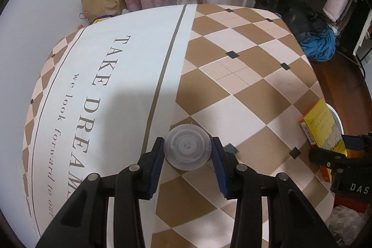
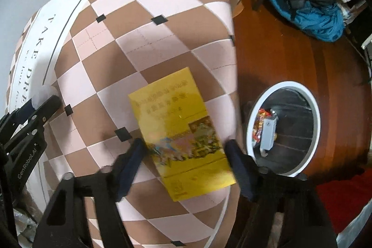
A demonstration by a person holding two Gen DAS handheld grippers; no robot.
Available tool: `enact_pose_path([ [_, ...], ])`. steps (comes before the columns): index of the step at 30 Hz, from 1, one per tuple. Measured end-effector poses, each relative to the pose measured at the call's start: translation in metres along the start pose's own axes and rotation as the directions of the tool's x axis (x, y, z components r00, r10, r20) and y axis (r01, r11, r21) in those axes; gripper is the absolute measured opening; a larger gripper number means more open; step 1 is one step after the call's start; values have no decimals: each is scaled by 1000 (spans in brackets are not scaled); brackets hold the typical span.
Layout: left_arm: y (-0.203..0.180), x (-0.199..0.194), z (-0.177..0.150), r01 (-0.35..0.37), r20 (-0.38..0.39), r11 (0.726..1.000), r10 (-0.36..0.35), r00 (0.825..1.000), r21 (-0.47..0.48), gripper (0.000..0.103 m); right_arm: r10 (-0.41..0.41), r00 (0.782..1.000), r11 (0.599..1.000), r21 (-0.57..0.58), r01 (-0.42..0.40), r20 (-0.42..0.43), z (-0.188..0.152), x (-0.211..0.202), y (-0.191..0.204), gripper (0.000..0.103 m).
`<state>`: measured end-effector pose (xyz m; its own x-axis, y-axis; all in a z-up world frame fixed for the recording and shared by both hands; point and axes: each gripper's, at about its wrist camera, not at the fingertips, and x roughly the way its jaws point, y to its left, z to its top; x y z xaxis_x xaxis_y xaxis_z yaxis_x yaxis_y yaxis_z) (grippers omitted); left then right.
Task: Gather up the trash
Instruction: 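Carry the lid and yellow box to the bin and open both tools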
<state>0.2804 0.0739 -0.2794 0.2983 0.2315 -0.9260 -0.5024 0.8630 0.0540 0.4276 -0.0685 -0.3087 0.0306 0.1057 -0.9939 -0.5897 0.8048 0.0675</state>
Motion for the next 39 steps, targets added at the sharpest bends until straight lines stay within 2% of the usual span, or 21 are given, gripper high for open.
enact_pose_path([
  [6,-12,-25,-3,15,41,1000,-16,999,24,36,27,997,999,15,-28,74,-12,-17,-4,68],
  [12,-35,-67,3,59,105,997,-65,992,53,36,96,977,990,88,-114,189,-26,-60,-31,67],
  [18,-91,-113,20,143,175,983,-161,971,111,36,99,945,966,198,-166,311,-50,-118,-101,67],
  [23,-162,-128,30,242,175,952,-275,945,186,36,49,933,942,295,-163,357,-77,-148,-176,67],
  [26,-203,-115,34,288,132,932,-321,938,218,36,17,939,920,362,-149,343,-91,-143,-223,67],
  [28,-232,-90,38,343,55,914,-362,931,216,36,15,946,901,405,-153,323,-98,-129,-250,67],
  [30,-258,-51,42,412,-61,891,-409,911,189,36,19,955,880,447,-157,297,-103,-108,-275,67],
  [31,-268,-37,43,424,-103,887,-412,905,183,37,29,961,867,472,-160,274,-105,-92,-288,67],
  [32,-280,-15,45,448,-162,877,-424,891,171,37,39,966,853,494,-165,256,-105,-77,-300,67],
  [35,-301,26,46,471,-257,871,-427,867,142,37,74,977,817,550,-174,199,-106,-28,-330,67],
  [38,-315,52,48,443,-296,884,-389,873,145,39,123,980,780,594,-195,159,-105,14,-350,67],
  [39,-318,59,50,431,-305,890,-375,875,145,51,131,980,774,602,-196,151,-103,25,-355,67],
])
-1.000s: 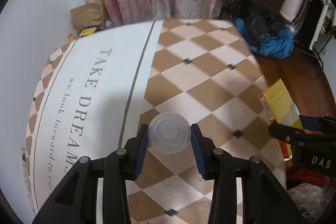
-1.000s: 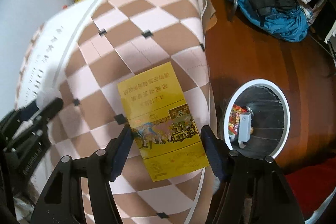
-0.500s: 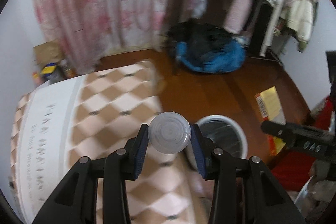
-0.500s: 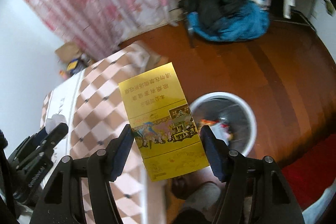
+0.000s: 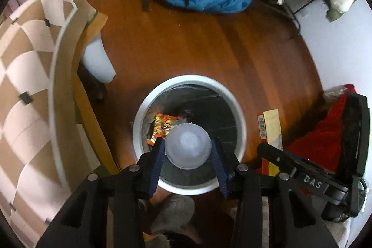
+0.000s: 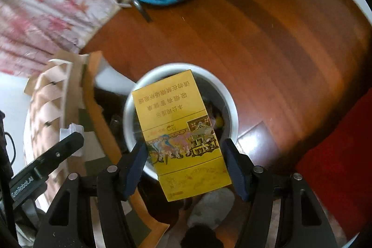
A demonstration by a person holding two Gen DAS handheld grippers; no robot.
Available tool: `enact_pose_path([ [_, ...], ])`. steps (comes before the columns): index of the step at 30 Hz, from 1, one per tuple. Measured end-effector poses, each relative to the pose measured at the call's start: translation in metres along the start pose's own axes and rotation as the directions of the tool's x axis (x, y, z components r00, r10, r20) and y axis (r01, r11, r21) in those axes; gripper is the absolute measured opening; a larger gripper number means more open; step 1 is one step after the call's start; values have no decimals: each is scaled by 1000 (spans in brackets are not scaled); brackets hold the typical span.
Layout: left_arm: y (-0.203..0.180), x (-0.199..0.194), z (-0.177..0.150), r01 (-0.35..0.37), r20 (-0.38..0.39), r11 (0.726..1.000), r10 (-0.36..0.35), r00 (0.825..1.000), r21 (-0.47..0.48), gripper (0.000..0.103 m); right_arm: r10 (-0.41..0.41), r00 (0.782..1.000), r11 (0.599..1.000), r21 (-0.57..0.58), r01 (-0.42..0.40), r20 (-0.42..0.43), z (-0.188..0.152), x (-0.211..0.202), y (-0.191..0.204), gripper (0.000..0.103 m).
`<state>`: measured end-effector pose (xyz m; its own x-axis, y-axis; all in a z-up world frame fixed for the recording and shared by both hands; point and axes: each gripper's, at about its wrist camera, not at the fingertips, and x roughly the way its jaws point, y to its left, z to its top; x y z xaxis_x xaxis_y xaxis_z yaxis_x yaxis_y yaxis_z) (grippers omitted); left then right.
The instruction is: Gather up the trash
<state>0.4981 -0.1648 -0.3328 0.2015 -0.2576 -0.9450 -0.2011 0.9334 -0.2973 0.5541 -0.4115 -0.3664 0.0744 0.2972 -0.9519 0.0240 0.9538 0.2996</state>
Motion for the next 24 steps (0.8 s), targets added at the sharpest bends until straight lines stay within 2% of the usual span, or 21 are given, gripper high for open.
enact_pose_path([
  [3,1,12,4,-10,-14,1000,10,1000,-10,79,4,999,1000,26,-3,-37,9,29,-9,68],
  [5,3,13,1,-24,-19,1000,24,1000,-7,86,15,999,999,34,-13,-49,13,43,-12,71],
  [6,3,12,-1,-43,-15,999,42,999,-5,94,7,999,999,36,-5,-52,15,48,-13,77],
  [7,3,11,-2,-53,-13,999,53,999,-4,97,10,999,999,34,-8,-50,16,50,-15,95],
  [8,3,8,-3,-60,-10,998,60,998,-5,97,12,999,999,30,-11,-49,18,51,-12,103],
  [11,5,0,-11,-99,12,995,99,995,0,97,-19,999,1000,20,20,-42,15,48,-10,103],
  [16,3,-19,-26,-178,61,984,176,983,29,98,-120,993,993,-24,120,-14,1,26,0,103],
  [19,2,-36,-39,-202,83,979,198,977,36,98,-186,982,980,-67,186,5,-18,6,5,103],
  [24,-1,-71,-65,-210,118,977,206,972,29,98,-214,976,971,-102,216,32,-51,-31,19,103],
])
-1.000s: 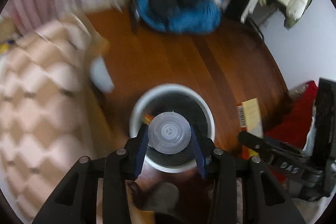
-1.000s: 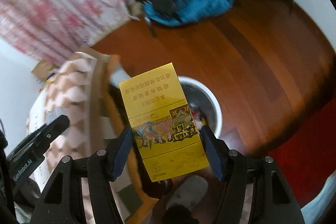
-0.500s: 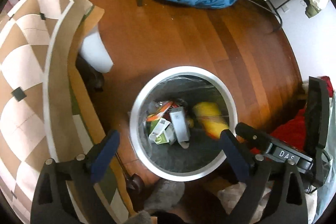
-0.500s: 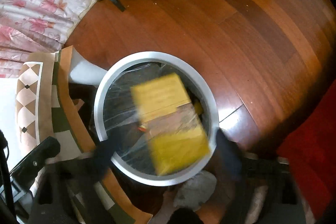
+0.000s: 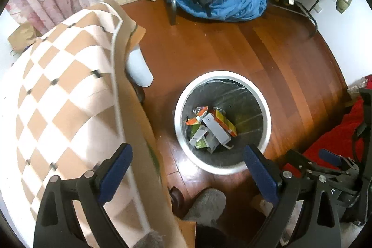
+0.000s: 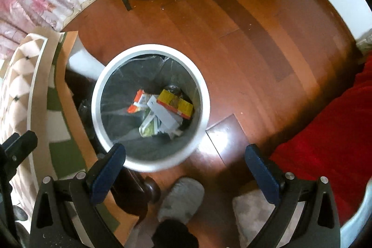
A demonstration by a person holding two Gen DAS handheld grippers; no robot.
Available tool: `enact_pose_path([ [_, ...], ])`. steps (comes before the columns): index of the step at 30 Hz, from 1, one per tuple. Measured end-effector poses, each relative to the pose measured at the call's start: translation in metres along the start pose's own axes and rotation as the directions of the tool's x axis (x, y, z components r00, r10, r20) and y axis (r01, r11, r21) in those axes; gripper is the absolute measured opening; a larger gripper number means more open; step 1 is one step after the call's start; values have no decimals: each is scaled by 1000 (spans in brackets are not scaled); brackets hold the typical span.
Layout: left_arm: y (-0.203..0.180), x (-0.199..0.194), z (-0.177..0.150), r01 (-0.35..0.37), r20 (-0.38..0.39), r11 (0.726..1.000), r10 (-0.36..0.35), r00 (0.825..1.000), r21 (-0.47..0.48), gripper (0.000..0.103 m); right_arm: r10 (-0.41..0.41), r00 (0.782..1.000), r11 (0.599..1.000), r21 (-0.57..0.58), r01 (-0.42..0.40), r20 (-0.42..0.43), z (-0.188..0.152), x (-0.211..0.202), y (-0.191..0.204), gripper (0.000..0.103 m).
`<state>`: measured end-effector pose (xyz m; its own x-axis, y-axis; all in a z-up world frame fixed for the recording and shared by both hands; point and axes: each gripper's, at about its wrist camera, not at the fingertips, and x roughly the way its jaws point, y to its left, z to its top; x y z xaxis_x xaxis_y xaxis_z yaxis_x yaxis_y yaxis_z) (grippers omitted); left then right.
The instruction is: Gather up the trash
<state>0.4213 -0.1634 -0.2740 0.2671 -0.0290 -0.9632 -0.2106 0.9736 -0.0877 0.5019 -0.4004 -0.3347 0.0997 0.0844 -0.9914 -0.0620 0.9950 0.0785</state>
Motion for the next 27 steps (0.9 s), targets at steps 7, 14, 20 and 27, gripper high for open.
enact_pose_path([
  [7,6,-75,-28,9,94,1000,-9,996,1,98,52,996,999,7,-53,76,-35,-78,5,103],
  [14,11,-156,-59,29,194,999,-33,980,23,98,132,977,991,-39,-127,166,-80,-168,11,103],
  [20,21,-215,-85,64,266,998,-69,961,28,98,212,950,976,-101,-193,231,-121,-241,16,103],
  [27,33,-270,-116,134,309,989,-145,940,57,98,311,909,947,-168,-272,279,-167,-309,24,103],
])
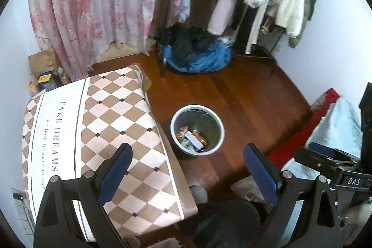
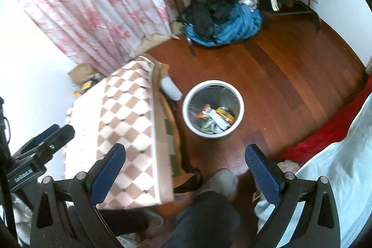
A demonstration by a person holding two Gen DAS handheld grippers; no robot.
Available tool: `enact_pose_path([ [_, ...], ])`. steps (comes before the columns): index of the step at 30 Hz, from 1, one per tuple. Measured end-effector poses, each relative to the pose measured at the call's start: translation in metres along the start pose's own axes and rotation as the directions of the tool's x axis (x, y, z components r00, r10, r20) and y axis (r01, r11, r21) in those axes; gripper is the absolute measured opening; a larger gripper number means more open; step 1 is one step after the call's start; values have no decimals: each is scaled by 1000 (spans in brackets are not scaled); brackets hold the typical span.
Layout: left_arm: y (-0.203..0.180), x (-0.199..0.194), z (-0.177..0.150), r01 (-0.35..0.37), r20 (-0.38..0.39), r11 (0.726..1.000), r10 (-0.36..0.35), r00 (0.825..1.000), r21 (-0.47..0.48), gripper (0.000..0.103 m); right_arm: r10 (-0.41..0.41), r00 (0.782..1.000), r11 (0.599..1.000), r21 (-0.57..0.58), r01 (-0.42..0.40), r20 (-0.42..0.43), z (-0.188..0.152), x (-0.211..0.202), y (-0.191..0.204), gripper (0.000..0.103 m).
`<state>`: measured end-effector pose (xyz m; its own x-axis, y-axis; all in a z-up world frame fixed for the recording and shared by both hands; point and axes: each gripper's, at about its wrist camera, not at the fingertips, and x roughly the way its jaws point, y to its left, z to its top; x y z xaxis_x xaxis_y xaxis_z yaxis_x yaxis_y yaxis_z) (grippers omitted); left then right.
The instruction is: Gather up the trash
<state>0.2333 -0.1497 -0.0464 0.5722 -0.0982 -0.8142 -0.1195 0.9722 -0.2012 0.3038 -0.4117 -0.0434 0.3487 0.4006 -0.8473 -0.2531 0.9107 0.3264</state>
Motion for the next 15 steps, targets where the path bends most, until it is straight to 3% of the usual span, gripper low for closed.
enact_pose_path([
  [15,0,-70,-17,121,43,993,-121,992,17,98,128,992,991,-50,-127,15,-35,-74,47,103],
])
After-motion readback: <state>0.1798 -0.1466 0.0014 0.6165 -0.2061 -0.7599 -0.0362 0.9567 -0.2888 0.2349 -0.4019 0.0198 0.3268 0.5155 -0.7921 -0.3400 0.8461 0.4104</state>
